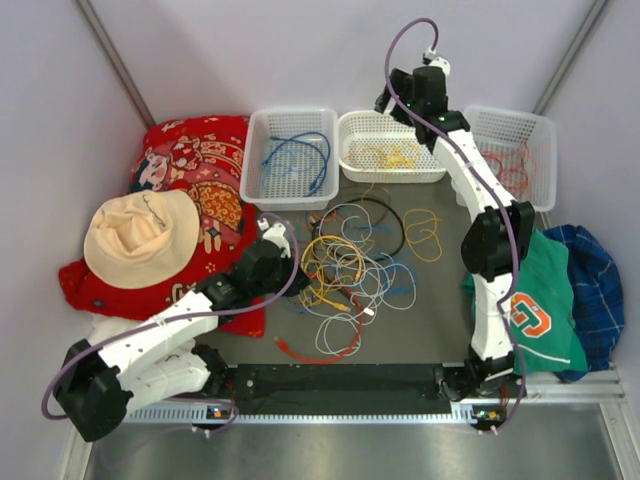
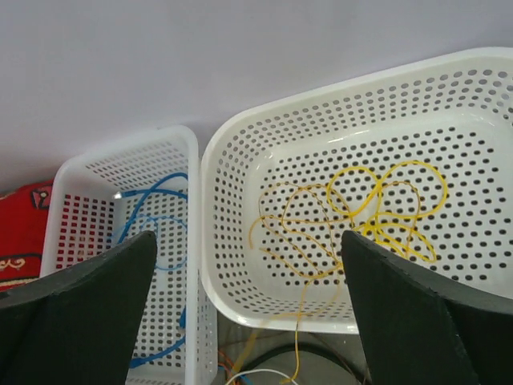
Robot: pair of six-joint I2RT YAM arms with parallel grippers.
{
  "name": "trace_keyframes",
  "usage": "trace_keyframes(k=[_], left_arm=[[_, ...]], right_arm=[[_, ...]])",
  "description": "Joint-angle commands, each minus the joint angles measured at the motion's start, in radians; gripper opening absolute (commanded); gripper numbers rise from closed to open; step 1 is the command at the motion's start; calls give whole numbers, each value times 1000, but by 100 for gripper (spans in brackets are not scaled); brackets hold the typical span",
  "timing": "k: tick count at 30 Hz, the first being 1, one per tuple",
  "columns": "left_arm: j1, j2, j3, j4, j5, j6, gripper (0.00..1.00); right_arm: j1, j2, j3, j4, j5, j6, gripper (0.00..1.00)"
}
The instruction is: Untangle the cables
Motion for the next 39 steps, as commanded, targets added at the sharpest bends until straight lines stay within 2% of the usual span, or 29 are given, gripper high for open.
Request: trace_keyframes(k=[1,4,6,7,8,11,13,20,25,31,36,39], left_arm=[[-1,-32,6,51,-12,15,0],[-1,-35,23,51,-8,12,0],[-1,-42,37,45,-10,10,0],[-1,-45,43,42,-10,10,0],[-1,-56,49,37,-15,12,0],[-1,-78,80,25,-22,28,0],[-1,-87,106,14,-64,38,0],[-1,-118,219,26,-64,94,0],[-1,-98,307,71,-36,114,0],[-1,-75,357,95,59,115,0],[-1,-93,338,129,110,84,0],[-1,-105,328,134,122,75,0]], right_arm=[[6,-192,-54,83,25,-16,97],[37,-313,-147,58,10,-36,98],[72,-388,-305,90,1,-42,97],[84,-477,-365,104,-1,-42,97],[93,-519,-498,125,-19,-39,97],[161,-673,-745,228,-51,-33,94],[201,-717,-830,233,-54,-13,90],[310,-901,-1157,271,-120,44,81],[402,-1036,-1244,312,-183,53,78],[468,-1120,-1320,458,-278,110,78],[469,-1075,-1324,544,-317,144,78],[471,-1009,-1323,584,-338,156,73]])
